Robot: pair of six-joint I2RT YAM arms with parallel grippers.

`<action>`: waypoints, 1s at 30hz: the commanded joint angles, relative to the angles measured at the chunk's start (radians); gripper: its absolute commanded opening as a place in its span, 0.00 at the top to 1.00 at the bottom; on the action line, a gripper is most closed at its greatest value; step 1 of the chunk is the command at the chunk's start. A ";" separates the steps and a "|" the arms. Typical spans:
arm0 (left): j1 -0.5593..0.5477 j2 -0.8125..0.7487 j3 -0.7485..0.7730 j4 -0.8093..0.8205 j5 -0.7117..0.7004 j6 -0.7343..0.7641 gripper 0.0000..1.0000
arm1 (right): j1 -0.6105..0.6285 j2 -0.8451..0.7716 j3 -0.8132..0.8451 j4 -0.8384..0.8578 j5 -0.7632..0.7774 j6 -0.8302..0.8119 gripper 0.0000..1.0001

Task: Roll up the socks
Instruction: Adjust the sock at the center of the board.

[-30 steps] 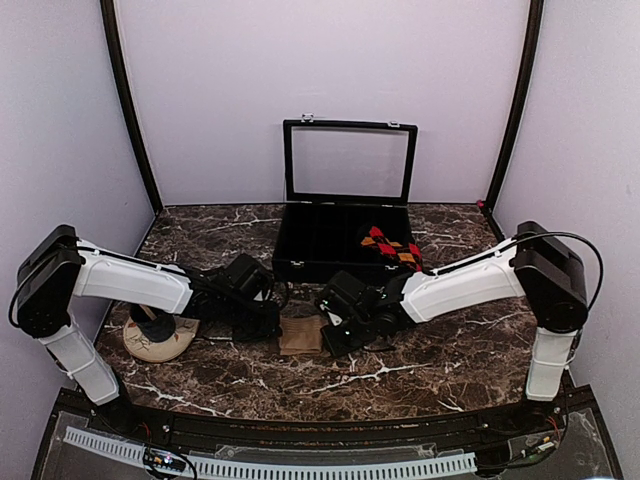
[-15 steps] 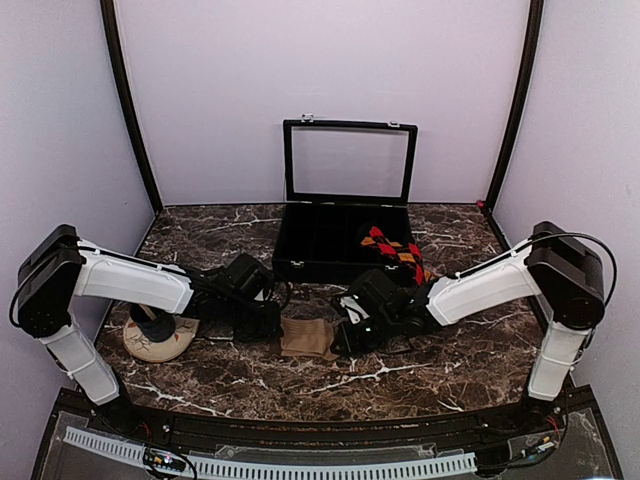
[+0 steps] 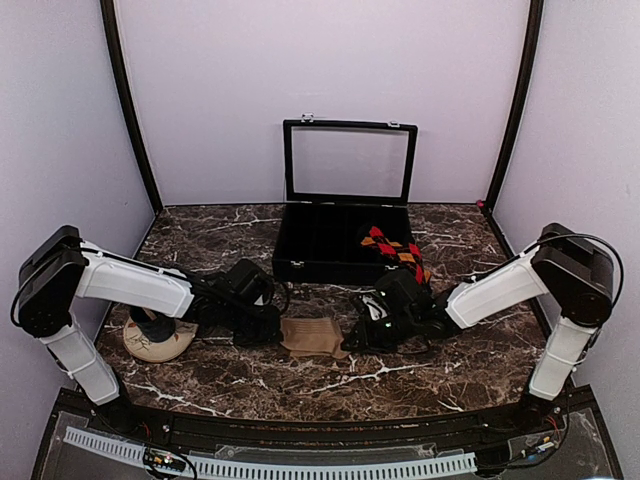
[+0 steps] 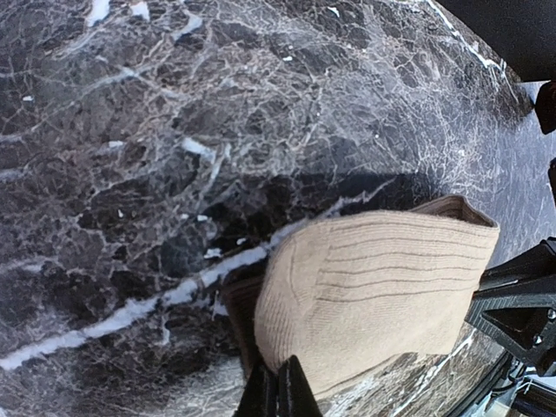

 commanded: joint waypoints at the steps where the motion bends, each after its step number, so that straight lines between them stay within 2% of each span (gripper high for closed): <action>1: -0.012 0.006 -0.017 0.011 0.005 -0.018 1.00 | -0.013 -0.028 -0.013 0.030 -0.005 0.024 0.83; 7: -0.024 0.012 -0.016 0.014 0.007 -0.027 1.00 | -0.013 -0.038 0.009 -0.062 0.046 -0.016 0.76; 8: -0.027 0.013 -0.016 0.015 0.007 -0.029 1.00 | -0.013 -0.047 0.014 -0.083 0.069 -0.033 0.66; 9: -0.030 0.014 -0.017 0.017 0.007 -0.033 1.00 | -0.013 -0.060 0.020 -0.098 0.088 -0.046 0.45; 10: -0.032 0.015 -0.016 0.018 0.007 -0.033 1.00 | -0.013 -0.072 0.028 -0.117 0.105 -0.059 0.10; 11: -0.034 0.014 -0.015 0.019 0.006 -0.034 1.00 | -0.013 -0.084 0.038 -0.135 0.119 -0.072 0.01; 20: -0.039 0.013 0.002 0.000 -0.001 -0.028 1.00 | -0.005 -0.132 0.095 -0.174 0.166 -0.118 0.00; 25: -0.039 -0.003 -0.007 -0.015 -0.008 -0.024 1.00 | -0.002 -0.155 0.048 -0.030 0.123 -0.088 0.00; 30: -0.040 -0.004 -0.001 -0.031 -0.005 -0.007 1.00 | -0.002 -0.155 -0.001 0.190 0.065 -0.035 0.00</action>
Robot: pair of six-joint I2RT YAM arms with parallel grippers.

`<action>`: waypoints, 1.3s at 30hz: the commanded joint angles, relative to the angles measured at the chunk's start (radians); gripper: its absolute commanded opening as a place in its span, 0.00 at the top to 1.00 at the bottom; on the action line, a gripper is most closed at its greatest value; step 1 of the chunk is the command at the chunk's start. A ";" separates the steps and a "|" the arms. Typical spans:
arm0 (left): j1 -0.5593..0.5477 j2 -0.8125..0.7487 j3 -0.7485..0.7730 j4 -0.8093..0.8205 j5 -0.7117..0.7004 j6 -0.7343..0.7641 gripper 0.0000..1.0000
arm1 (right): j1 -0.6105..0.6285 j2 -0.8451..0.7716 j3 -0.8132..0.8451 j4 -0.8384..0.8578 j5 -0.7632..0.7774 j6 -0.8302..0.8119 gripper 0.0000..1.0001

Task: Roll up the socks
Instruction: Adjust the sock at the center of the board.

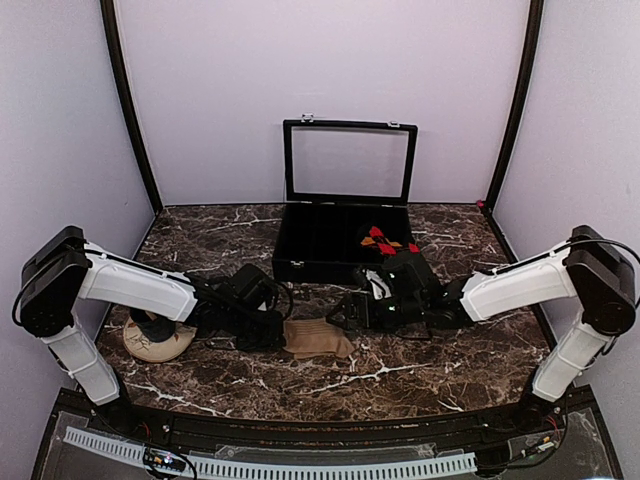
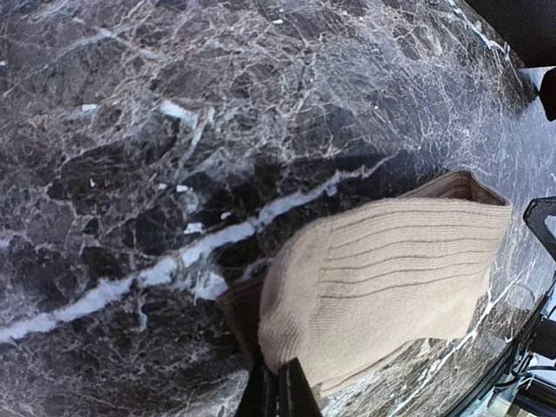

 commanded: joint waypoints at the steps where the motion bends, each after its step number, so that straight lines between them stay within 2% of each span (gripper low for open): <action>1: -0.005 -0.018 0.003 -0.043 -0.004 0.022 1.00 | 0.003 -0.018 -0.029 0.237 -0.067 0.057 0.03; 3: -0.004 -0.020 0.004 -0.050 -0.001 0.024 1.00 | 0.004 0.020 -0.027 0.321 -0.099 0.103 0.11; 9: 0.000 -0.042 -0.009 -0.074 0.002 0.030 1.00 | 0.015 0.188 -0.049 0.664 -0.168 0.335 0.52; 13: 0.007 -0.055 -0.012 -0.089 0.009 0.040 1.00 | 0.039 0.280 -0.031 0.770 -0.159 0.411 0.67; 22: 0.012 -0.078 -0.009 -0.120 0.019 0.051 1.00 | 0.054 0.387 -0.057 0.884 -0.112 0.475 0.82; 33: 0.012 -0.121 -0.051 -0.110 0.027 0.026 1.00 | 0.059 0.459 -0.130 0.946 -0.069 0.434 0.85; 39: 0.010 -0.131 -0.095 -0.083 0.034 -0.001 1.00 | 0.058 0.436 -0.148 0.906 -0.044 0.391 0.85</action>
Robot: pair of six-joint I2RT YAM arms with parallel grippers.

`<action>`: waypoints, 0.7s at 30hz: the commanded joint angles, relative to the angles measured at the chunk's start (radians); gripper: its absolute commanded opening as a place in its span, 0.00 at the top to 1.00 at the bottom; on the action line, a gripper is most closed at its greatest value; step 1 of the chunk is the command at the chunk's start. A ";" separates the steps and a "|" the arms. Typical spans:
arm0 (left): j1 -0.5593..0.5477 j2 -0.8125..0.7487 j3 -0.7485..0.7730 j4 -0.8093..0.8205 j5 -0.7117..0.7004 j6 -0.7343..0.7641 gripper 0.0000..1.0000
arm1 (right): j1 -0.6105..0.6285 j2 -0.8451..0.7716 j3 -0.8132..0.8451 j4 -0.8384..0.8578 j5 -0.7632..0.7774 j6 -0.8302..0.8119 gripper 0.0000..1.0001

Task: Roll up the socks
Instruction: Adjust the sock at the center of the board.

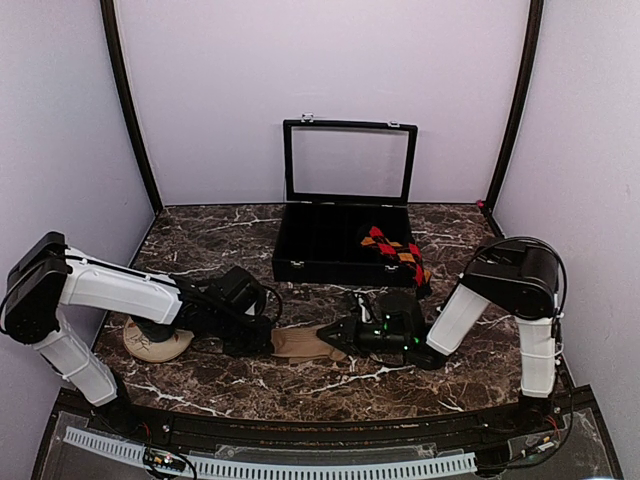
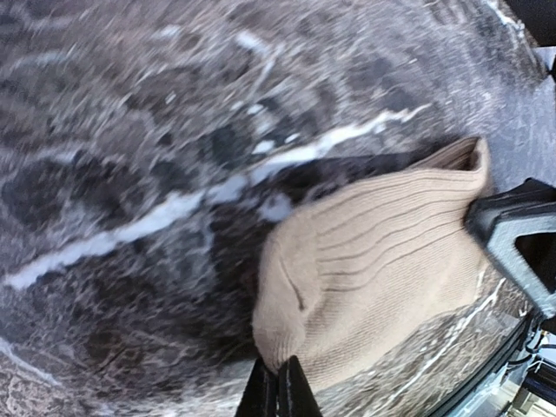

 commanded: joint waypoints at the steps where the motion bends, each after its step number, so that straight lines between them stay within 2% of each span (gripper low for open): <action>1: 0.003 -0.037 -0.043 0.004 0.009 -0.025 1.00 | 0.004 -0.021 -0.021 -0.045 0.041 -0.067 0.85; 5: -0.003 -0.035 -0.057 0.038 0.018 -0.039 1.00 | 0.004 -0.066 0.008 -0.196 0.049 -0.140 0.86; 13: -0.025 0.011 -0.025 0.077 0.024 -0.044 1.00 | 0.008 -0.114 0.126 -0.611 0.090 -0.281 0.89; 17: -0.039 0.013 -0.025 0.086 0.019 -0.056 1.00 | 0.008 -0.149 0.119 -0.693 0.147 -0.300 0.90; 21: -0.049 -0.008 -0.032 0.068 0.002 -0.066 0.93 | 0.008 -0.187 0.107 -0.741 0.171 -0.322 0.90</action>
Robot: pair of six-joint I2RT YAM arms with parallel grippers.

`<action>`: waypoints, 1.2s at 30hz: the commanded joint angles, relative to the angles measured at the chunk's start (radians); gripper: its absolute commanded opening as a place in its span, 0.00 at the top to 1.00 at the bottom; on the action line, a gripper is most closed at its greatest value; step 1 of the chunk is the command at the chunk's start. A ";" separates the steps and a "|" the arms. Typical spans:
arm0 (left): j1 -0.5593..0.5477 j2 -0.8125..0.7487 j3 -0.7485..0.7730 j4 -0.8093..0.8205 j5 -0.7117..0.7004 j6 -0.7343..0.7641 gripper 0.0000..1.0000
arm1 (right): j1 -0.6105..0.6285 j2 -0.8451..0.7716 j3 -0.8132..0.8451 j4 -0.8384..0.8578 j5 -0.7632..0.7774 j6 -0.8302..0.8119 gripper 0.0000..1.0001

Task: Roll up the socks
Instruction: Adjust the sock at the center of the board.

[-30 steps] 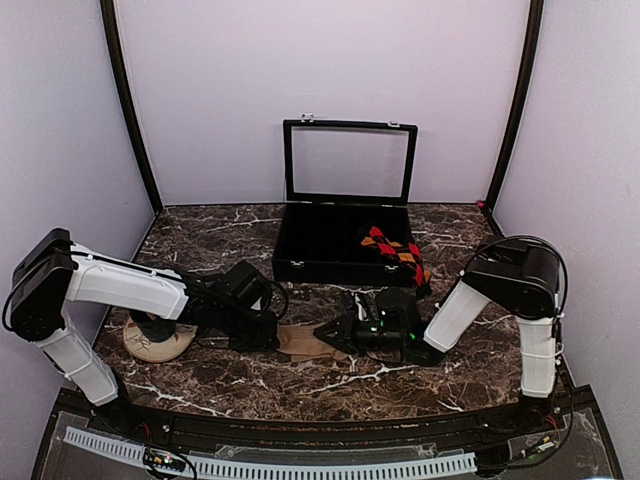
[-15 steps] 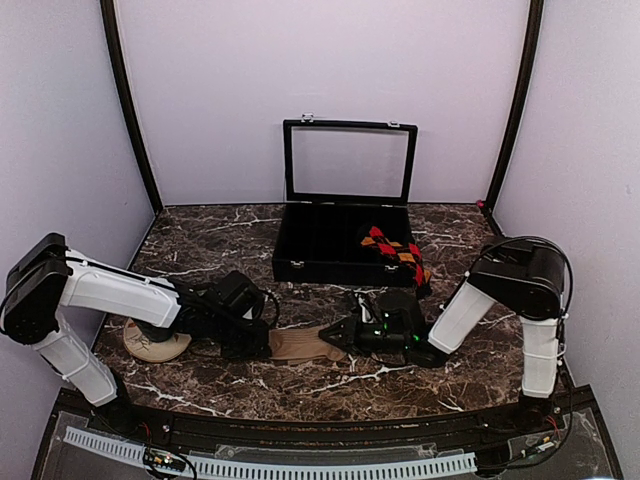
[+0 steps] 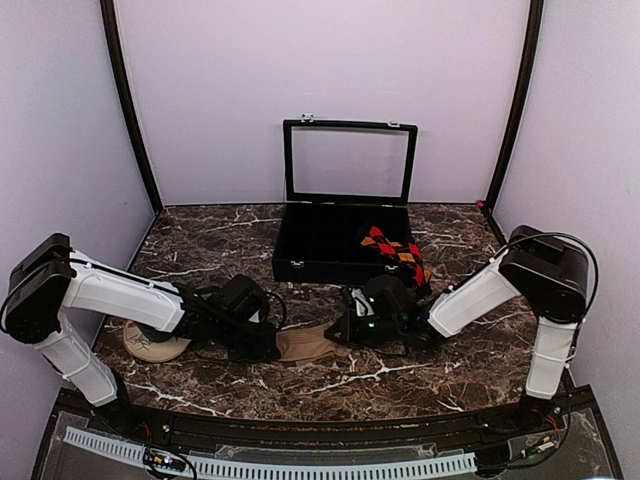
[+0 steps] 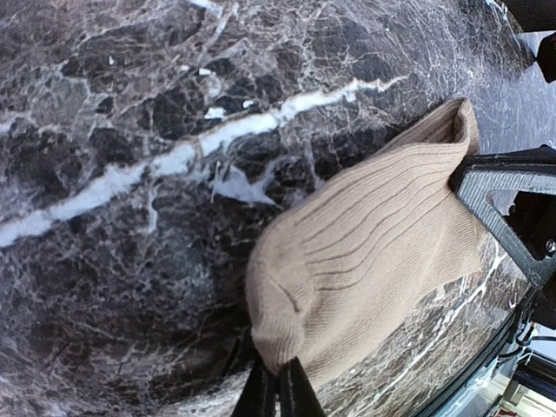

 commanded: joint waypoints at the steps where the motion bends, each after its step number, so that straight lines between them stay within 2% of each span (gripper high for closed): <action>1: -0.013 -0.026 0.003 -0.026 -0.023 -0.019 0.91 | 0.006 -0.036 -0.022 -0.170 0.074 -0.054 0.90; 11: -0.022 -0.181 -0.013 -0.093 -0.084 -0.053 0.72 | 0.007 -0.068 -0.042 -0.204 0.081 -0.079 0.90; 16: -0.033 -0.193 0.058 -0.092 -0.103 -0.046 0.69 | 0.012 -0.088 -0.034 -0.231 0.089 -0.092 0.89; 18: -0.037 -0.157 0.084 -0.079 -0.091 -0.041 0.72 | 0.016 -0.090 -0.029 -0.240 0.092 -0.092 0.88; 23: -0.067 -0.045 0.135 -0.025 -0.058 -0.047 0.89 | 0.020 -0.108 -0.014 -0.276 0.101 -0.103 0.87; 27: -0.089 0.048 0.186 -0.013 -0.038 -0.049 0.97 | 0.020 -0.133 -0.007 -0.307 0.113 -0.119 0.87; 36: -0.112 0.180 0.234 -0.081 -0.024 -0.079 1.00 | 0.020 -0.182 0.012 -0.389 0.133 -0.154 0.86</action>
